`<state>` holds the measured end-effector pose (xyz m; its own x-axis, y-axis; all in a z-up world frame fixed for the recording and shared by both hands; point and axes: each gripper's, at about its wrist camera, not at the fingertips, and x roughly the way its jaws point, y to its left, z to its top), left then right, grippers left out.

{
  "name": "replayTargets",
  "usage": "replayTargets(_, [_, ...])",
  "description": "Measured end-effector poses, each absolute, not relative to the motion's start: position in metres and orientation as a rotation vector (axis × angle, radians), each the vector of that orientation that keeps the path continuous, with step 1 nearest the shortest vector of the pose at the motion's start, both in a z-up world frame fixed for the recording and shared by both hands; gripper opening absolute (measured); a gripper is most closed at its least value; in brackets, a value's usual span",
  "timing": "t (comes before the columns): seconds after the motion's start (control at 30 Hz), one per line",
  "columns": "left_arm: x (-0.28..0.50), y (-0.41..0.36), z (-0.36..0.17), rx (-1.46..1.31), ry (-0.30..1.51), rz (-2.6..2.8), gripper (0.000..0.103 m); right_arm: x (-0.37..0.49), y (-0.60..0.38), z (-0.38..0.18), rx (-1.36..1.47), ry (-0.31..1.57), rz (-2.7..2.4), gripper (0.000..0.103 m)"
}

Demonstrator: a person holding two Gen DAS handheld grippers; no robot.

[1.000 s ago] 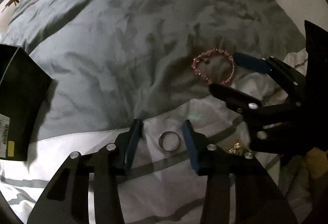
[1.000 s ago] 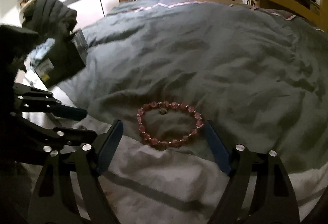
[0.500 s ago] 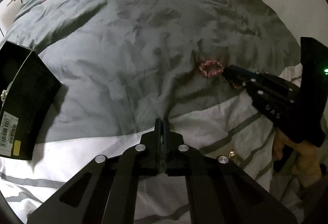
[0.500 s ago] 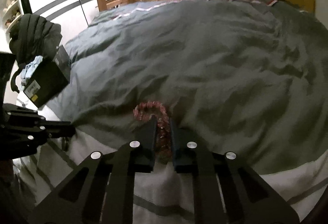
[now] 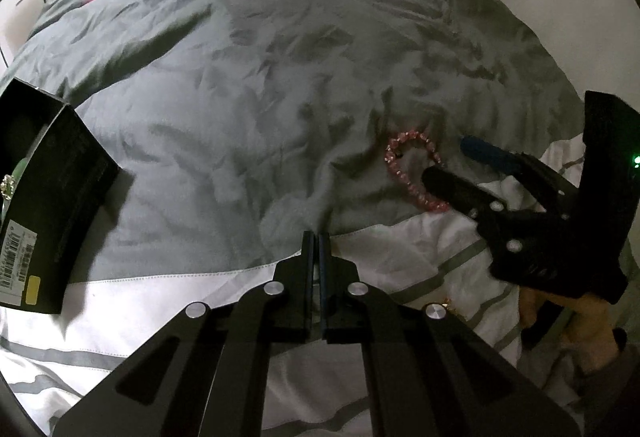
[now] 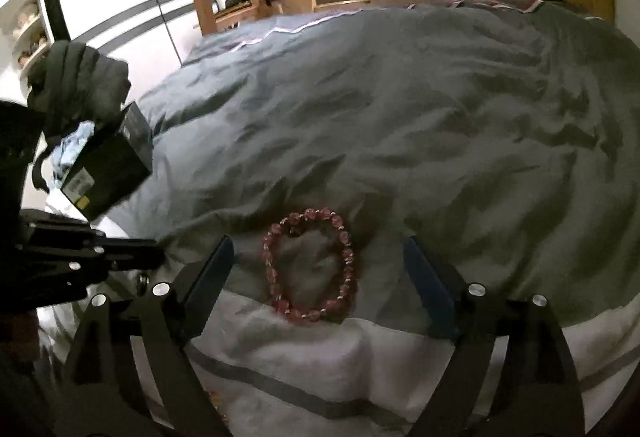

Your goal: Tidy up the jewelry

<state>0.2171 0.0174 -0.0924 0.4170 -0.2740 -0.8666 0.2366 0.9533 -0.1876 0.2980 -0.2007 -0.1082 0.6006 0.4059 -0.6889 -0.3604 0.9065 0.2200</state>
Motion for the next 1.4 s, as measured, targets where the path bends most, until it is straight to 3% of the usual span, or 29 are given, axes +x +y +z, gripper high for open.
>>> replayTargets(0.13, [0.217, 0.017, -0.091, -0.041, 1.088, -0.320, 0.001, 0.301, -0.191, -0.123, -0.020, 0.882, 0.436, 0.056])
replayTargets(0.2, [0.217, 0.017, -0.089, -0.042, 1.080, -0.320, 0.001, 0.302, -0.189, -0.123, -0.049, 0.885, 0.423, 0.033])
replayTargets(0.3, [0.216, 0.018, -0.086, -0.046, 1.067, -0.314, 0.001, 0.305, -0.198, -0.122, -0.031, 0.887, 0.386, 0.014])
replayTargets(0.33, [0.216, 0.019, -0.086, -0.048, 1.066, -0.313, 0.001, 0.307, -0.203, -0.122, -0.011, 0.889, 0.376, 0.012])
replayTargets(0.77, [0.217, 0.033, -0.071, -0.108, 1.007, -0.284, 0.001, 0.306, -0.231, -0.095, 0.073, 0.769, 0.289, 0.008])
replayTargets(1.2, [0.204, 0.003, -0.103, 0.089, 1.156, -0.353, 0.005, 0.306, -0.239, -0.089, 0.120, 0.764, 0.303, 0.008])
replayTargets(1.27, [0.202, 0.004, -0.098, 0.092, 1.131, -0.340, 0.028, 0.306, -0.239, -0.089, 0.124, 0.764, 0.304, 0.008])
replayTargets(1.3, [0.201, 0.004, -0.095, 0.092, 1.112, -0.327, 0.057, 0.306, -0.239, -0.089, 0.126, 0.765, 0.305, 0.008])
replayTargets(1.33, [0.200, 0.006, -0.091, 0.089, 1.083, -0.314, 0.064, 0.306, -0.239, -0.089, 0.129, 0.765, 0.306, 0.008])
replayTargets(1.4, [0.197, 0.010, -0.084, 0.073, 1.056, -0.314, 0.064, 0.306, -0.239, -0.089, 0.130, 0.766, 0.308, 0.008])
